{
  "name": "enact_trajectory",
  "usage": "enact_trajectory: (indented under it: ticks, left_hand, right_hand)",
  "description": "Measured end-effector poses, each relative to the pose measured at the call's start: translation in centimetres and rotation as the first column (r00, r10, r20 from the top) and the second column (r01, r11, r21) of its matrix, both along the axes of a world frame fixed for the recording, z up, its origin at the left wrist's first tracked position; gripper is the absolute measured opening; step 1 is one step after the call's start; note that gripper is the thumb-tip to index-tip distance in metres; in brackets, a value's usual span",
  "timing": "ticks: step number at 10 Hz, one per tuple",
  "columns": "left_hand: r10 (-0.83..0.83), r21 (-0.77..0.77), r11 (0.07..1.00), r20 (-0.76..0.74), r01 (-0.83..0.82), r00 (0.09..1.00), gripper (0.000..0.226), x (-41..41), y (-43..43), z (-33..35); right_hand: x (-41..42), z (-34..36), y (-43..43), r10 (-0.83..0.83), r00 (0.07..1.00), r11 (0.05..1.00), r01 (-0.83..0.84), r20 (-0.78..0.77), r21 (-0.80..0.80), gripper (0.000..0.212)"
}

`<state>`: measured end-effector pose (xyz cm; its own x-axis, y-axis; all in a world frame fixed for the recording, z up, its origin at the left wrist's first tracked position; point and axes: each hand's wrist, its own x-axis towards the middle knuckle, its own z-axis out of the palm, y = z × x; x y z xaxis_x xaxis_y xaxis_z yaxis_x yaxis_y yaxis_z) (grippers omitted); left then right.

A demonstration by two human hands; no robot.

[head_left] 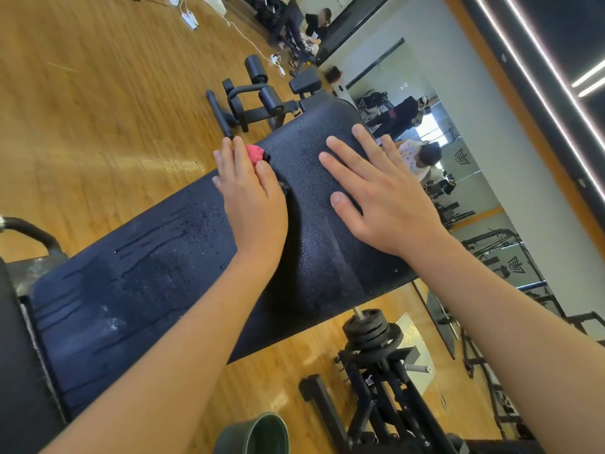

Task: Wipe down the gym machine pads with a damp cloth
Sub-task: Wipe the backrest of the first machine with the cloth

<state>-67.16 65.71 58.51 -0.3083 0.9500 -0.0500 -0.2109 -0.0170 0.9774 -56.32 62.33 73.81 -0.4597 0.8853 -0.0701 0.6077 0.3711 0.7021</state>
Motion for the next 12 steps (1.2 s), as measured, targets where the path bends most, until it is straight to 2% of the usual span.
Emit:
enact_trajectory:
  ticks: [4,7,10,12]
  left_hand:
    - [-0.101,0.047,0.994,-0.045,0.103,0.994,0.056,1.9,-5.8,0.1]
    - [-0.053,0.04,0.998,-0.021,0.054,0.998,0.053,1.5,-3.4,0.9]
    - [-0.074,0.015,0.997,-0.009,0.074,0.997,0.057,2.8,-7.6,0.2]
    - [-0.183,0.11,0.978,0.062,0.176,0.981,0.058,3.1,-11.1,-1.0]
  right_hand:
    - [0.0,-0.1,0.0,-0.025,0.999,1.0,0.025,0.024,-0.012,0.058]
    - [-0.8,0.2,-0.3,-0.07,0.997,0.997,0.071,0.031,-0.034,0.057]
    - [-0.6,0.1,-0.2,-0.054,0.998,0.998,0.055,0.021,-0.024,0.058]
    - [-0.5,0.1,-0.2,-0.046,0.999,0.999,0.047,0.022,-0.025,0.058]
